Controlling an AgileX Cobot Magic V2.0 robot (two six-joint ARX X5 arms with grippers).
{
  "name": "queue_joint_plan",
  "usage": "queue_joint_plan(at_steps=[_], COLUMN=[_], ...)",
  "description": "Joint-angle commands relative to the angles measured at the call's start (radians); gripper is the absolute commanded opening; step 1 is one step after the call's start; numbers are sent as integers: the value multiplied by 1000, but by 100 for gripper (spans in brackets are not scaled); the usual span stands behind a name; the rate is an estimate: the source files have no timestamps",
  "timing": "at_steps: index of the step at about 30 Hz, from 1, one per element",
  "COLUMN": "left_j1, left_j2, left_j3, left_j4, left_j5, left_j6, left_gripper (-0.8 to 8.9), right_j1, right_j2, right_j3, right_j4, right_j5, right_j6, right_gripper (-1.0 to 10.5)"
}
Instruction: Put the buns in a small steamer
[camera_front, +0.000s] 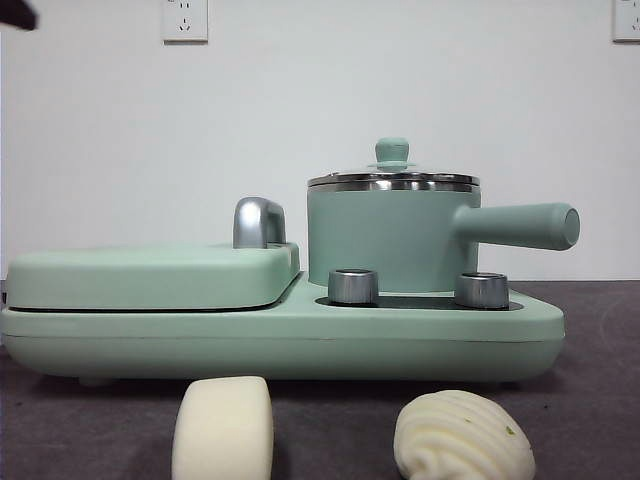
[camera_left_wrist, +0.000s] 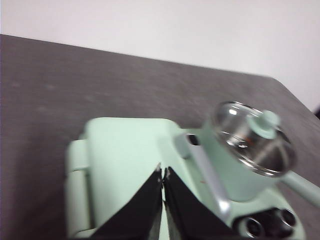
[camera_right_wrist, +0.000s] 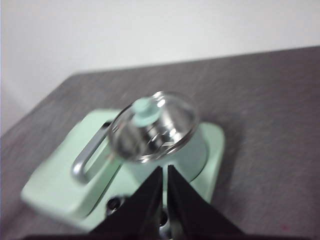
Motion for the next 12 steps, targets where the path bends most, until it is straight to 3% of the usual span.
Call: queue_joint_plan(at_steps=[1,6,12], left_j1=[-23,-72,-101], left_j2=[61,146,169], left_j3=[79,162,163], left_j4=[-34,-105,-129], left_j5=[52,136,153], left_j6=[48,108,112], left_gripper=[9,8,9], right_j1=[3,3,3], right_j2=[52,95,101], right_j3=[66,99,99], right_j4=[-52,-64,-66], right_j5=[-64,-196,-207], right_j6=[-126,-203,-207], right_gripper=[14,14,14])
